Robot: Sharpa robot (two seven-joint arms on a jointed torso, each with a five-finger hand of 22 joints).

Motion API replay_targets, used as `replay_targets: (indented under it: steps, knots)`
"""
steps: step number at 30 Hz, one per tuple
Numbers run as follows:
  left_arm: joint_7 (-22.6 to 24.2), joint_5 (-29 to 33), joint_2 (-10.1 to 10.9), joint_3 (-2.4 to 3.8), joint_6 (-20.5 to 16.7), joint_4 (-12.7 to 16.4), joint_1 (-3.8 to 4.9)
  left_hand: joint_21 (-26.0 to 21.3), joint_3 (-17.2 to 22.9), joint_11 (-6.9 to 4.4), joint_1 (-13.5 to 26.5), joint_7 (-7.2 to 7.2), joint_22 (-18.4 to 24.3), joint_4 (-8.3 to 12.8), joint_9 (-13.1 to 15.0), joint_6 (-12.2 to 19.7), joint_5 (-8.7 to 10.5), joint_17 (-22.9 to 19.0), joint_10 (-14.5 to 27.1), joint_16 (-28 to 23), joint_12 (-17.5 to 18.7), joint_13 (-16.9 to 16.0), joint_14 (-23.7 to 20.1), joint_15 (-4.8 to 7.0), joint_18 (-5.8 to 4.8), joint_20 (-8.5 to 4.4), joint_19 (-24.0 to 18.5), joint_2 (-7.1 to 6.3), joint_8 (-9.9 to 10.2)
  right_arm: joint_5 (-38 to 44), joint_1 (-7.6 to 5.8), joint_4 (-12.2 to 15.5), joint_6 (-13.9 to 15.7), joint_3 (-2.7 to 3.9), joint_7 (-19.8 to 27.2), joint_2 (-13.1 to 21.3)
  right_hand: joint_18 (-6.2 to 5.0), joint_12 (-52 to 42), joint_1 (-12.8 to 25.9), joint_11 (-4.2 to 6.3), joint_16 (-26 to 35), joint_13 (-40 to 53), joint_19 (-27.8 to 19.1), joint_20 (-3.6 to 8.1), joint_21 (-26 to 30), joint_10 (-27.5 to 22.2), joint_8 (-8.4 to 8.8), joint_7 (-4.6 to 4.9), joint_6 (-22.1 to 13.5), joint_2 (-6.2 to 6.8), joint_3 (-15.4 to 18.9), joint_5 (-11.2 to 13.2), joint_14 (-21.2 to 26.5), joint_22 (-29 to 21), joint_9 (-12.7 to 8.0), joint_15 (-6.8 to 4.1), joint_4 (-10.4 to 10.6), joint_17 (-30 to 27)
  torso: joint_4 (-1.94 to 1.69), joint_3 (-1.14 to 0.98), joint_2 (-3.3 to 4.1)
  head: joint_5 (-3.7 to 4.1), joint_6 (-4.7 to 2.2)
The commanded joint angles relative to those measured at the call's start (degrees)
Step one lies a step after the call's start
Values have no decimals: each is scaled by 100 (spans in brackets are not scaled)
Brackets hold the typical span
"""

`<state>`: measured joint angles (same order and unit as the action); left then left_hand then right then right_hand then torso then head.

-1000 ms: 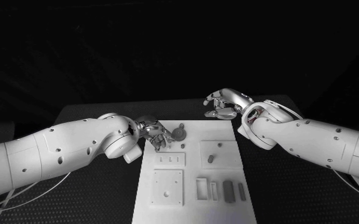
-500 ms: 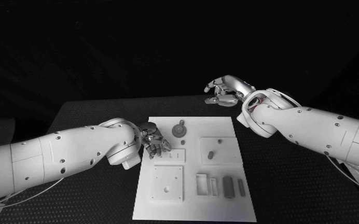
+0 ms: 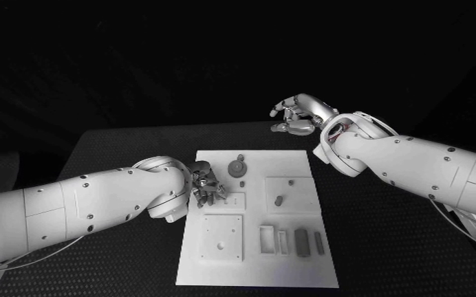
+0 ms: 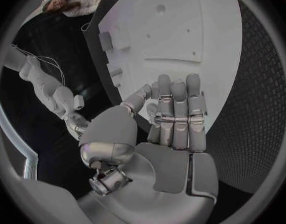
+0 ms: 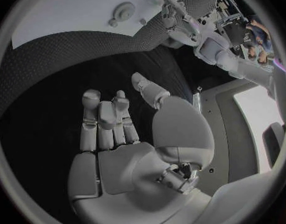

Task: Assemble the parts on the task board

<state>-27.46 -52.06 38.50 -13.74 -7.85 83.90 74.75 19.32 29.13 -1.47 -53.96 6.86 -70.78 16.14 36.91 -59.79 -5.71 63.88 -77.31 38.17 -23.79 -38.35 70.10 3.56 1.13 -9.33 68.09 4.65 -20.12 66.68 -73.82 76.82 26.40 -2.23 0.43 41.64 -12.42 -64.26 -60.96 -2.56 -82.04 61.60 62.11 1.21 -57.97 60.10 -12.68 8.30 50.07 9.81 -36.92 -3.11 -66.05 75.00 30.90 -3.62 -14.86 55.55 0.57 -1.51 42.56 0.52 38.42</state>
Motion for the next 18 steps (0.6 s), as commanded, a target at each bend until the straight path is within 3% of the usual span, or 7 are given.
replay_targets:
  steps: [1,6,10,18]
  knots:
    - [-66,-221,-36,4,-25,-4,-8,27,38,-70,73,-365,-36,-7,512,-429,-21,-7,12,61,-54,-21,1,42,128,-20,50,-16,-11,-22,-3,9,-75,5,66,-8,-258,-14,13,13,18,-8,7,-16,21,-24,8,60,-8,-48,15,-12,29,20,-7,-9,10,6,6,-1,0,12,9]
    - [-154,-246,-87,5,-4,-15,-11,96,56,-121,162,-410,-183,-24,678,-505,-34,-45,-2,272,-261,-116,39,94,136,-64,132,-24,-28,-25,-3,17,-96,5,64,-19,-258,-14,15,13,18,-9,7,-17,22,-25,9,60,-9,-49,18,-12,30,21,-7,-9,10,5,7,-1,2,15,18]
    - [-258,-273,-129,6,92,-43,-12,207,98,-168,244,-443,-450,-31,1014,-510,-38,-109,88,661,-617,-279,-24,153,127,-127,164,6,-45,-26,-3,15,-120,5,59,-21,-258,-14,19,13,19,-10,5,-18,23,-26,10,60,-12,-52,22,-12,32,21,-8,-8,9,5,3,0,0,21,26]
    - [-297,-470,-195,6,135,-103,-58,459,105,-257,265,-495,-561,-33,1259,-562,-41,-163,24,1172,-1086,-450,43,299,137,-244,354,-22,34,-28,-3,12,-167,5,50,-32,-258,-15,28,11,19,-12,3,-21,24,-28,13,62,-18,-57,30,-12,35,21,-11,-7,10,5,2,2,0,28,41]
